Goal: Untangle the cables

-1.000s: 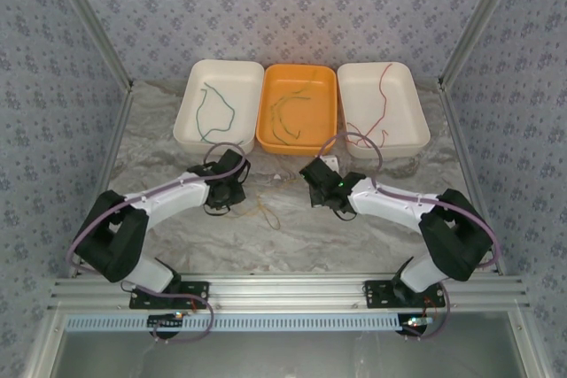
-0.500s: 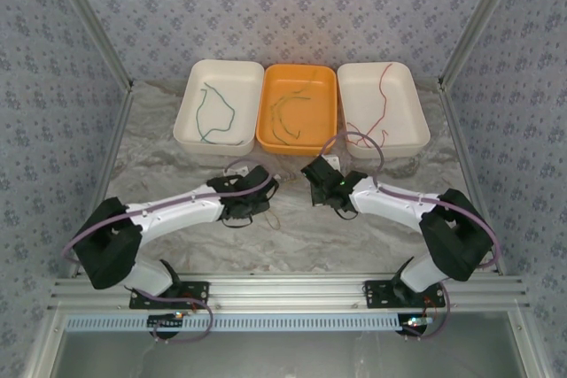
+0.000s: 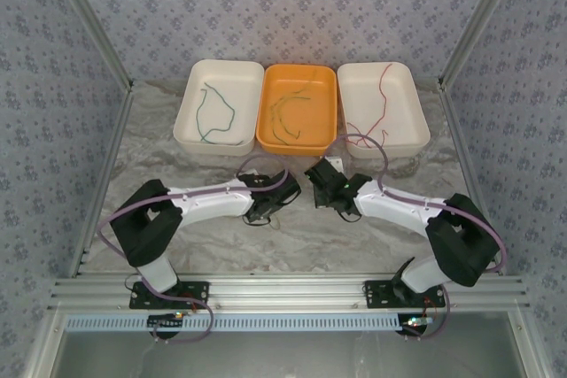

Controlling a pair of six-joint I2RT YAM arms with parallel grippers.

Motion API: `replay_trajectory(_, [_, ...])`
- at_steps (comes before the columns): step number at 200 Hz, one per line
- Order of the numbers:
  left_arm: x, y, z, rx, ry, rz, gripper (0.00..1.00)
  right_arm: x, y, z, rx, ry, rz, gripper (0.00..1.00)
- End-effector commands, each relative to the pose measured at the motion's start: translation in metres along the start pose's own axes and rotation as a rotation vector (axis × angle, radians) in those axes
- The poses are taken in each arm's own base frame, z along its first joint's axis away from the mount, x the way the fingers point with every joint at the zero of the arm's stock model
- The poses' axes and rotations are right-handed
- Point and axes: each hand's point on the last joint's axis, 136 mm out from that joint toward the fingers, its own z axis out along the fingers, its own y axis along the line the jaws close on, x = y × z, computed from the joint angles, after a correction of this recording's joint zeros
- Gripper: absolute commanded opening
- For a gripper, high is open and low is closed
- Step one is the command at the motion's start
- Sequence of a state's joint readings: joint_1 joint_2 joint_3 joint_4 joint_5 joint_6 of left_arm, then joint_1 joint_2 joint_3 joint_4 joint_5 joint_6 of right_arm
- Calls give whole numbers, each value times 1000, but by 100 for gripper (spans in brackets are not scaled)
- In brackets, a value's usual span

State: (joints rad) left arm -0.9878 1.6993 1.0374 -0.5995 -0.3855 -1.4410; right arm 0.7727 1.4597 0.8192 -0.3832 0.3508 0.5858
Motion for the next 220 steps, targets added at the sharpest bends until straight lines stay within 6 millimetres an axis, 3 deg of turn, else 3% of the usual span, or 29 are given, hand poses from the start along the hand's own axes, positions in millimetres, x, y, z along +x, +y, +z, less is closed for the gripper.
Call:
replay_trajectory(1, [2,1,10,-15,2,-70,53,0,-3,-4,-9,-12,7,0])
replay_trajectory(62, [27,2,37,-40,76,-108,46,0,-2,-4,-19,-15,12,0])
replay_trajectory(93, [27,11,39,-56,65,-120,21,2,-4,-5,-19,-18,14,0])
replay_trajectory(113, [15,14,27,-36,20,-133,1,2,-7,-7,-17,-23,14,0])
replay_trajectory(137, [-18,18,-12,8,-90,-135,0,3,-17,-9,0,-21,11,0])
replay_trajectory(167, [-75,9,-89,189,-209,-124,0,2,-35,-12,10,-22,37,0])
replay_trajectory(205, [-153,25,-175,465,-269,-224,0,-6,-56,-13,14,-22,82,0])
replay_trajectory(220, [-184,42,-204,556,-299,-303,0,-8,-62,-11,17,-18,97,0])
